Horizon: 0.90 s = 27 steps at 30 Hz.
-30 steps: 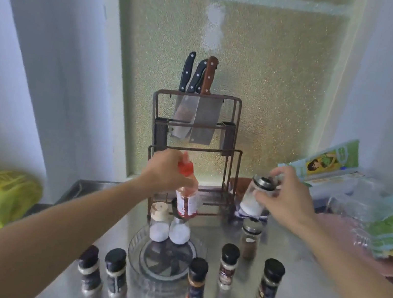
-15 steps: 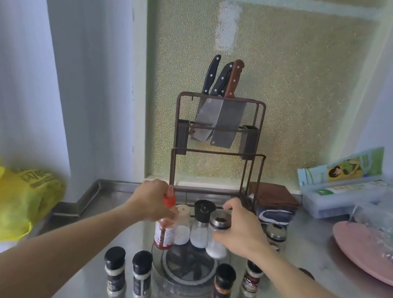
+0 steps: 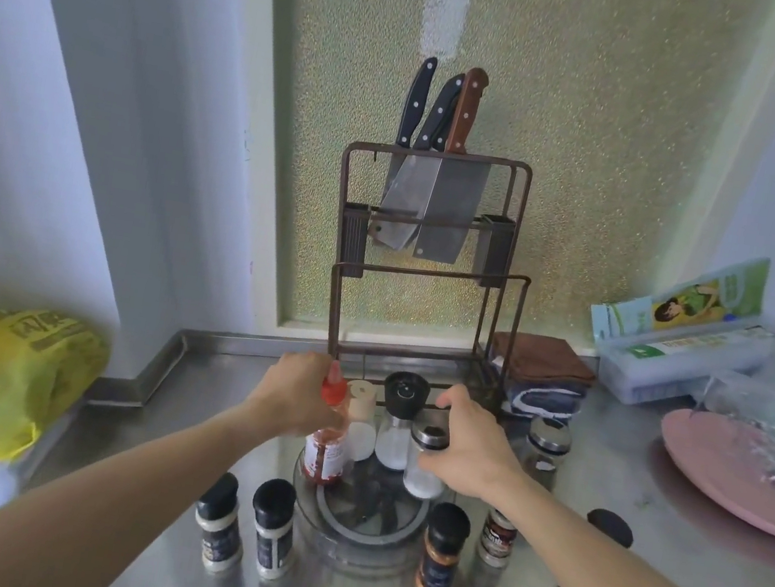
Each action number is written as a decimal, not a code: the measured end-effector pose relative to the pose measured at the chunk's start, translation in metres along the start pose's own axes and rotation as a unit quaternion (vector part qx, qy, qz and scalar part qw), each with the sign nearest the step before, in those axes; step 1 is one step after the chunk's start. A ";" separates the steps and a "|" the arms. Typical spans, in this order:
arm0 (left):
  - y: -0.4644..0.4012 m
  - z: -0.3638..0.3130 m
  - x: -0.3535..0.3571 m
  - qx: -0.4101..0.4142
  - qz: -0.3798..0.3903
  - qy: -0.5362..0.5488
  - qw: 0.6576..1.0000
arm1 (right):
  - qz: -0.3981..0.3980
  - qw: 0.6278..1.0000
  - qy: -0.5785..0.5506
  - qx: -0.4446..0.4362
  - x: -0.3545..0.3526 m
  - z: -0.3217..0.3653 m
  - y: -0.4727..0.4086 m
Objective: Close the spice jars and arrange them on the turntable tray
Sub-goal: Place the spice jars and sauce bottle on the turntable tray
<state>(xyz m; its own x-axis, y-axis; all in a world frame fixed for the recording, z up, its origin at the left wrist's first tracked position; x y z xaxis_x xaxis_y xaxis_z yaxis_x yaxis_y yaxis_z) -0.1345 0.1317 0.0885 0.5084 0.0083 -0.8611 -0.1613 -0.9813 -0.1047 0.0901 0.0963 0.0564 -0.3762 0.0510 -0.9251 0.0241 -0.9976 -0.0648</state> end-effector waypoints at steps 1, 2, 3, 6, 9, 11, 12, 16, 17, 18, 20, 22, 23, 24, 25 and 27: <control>0.000 0.002 0.001 -0.005 0.002 0.004 1.000 | -0.001 1.000 0.002 0.001 0.001 0.000 0.000; -0.001 0.004 0.003 -0.011 0.003 0.009 1.000 | 0.000 1.000 0.006 0.001 0.001 -0.001 0.001; -0.002 0.005 0.003 -0.015 0.004 0.013 1.000 | 0.001 1.000 0.010 0.001 0.002 -0.001 0.002; -0.004 0.008 0.003 -0.023 0.009 0.011 1.000 | 0.005 1.000 0.019 -0.005 -0.002 -0.001 0.005; -0.003 0.008 0.006 -0.024 0.012 0.003 1.000 | -0.024 0.998 0.052 -0.025 -0.020 -0.009 0.008; -0.001 0.008 0.008 -0.028 0.012 0.012 0.999 | -0.058 0.995 0.081 -0.026 -0.037 -0.020 0.009; 0.000 0.008 0.008 -0.029 0.012 0.017 0.999 | -0.072 0.993 0.092 -0.019 -0.044 -0.027 0.009; 0.003 0.012 0.008 -0.039 0.012 0.025 0.999 | -0.066 0.985 0.154 0.049 -0.055 -0.063 0.003; 0.004 0.013 0.008 -0.046 0.014 0.027 0.998 | -0.042 0.982 0.172 0.065 -0.053 -0.072 0.001; 0.005 0.014 0.008 -0.052 0.017 0.029 0.998 | -0.010 0.980 0.180 0.079 -0.050 -0.080 -0.002; 0.007 0.016 0.006 -0.066 0.031 0.034 0.997 | 0.035 0.980 0.172 0.094 -0.042 -0.092 -0.005; 0.008 0.019 0.005 -0.080 0.048 0.043 0.995 | 0.031 0.981 0.168 0.094 -0.037 -0.101 -0.009; 0.009 0.020 0.004 -0.086 0.055 0.043 0.994 | 0.023 0.980 0.173 0.093 -0.036 -0.103 -0.010; 0.009 0.023 0.003 -0.091 0.061 0.042 0.993 | 0.018 0.980 0.179 0.090 -0.036 -0.105 -0.012; 0.011 0.025 0.001 -0.097 0.066 0.037 0.992 | 0.019 0.979 0.184 0.088 -0.036 -0.106 -0.013; 0.015 0.027 -0.002 -0.108 0.072 0.030 0.991 | 0.025 0.978 0.189 0.085 -0.036 -0.107 -0.013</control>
<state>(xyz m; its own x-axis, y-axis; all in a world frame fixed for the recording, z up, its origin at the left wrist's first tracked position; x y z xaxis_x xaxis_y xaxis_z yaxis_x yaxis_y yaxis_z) -0.1608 0.1220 0.0757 0.5428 -0.1401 -0.8281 -0.0550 -0.9898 0.1314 0.2025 0.1130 0.0501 -0.0084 -0.0164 -0.9998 -0.1327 -0.9910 0.0174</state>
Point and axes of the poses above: each hand's wrist, its own y-axis away from the middle knuckle, its own x-axis out of the palm, z = x × y, the point moved 1 cm from there along -y, towards the middle knuckle, and after that the axes turned 5 degrees about y, right-handed, at the moved point
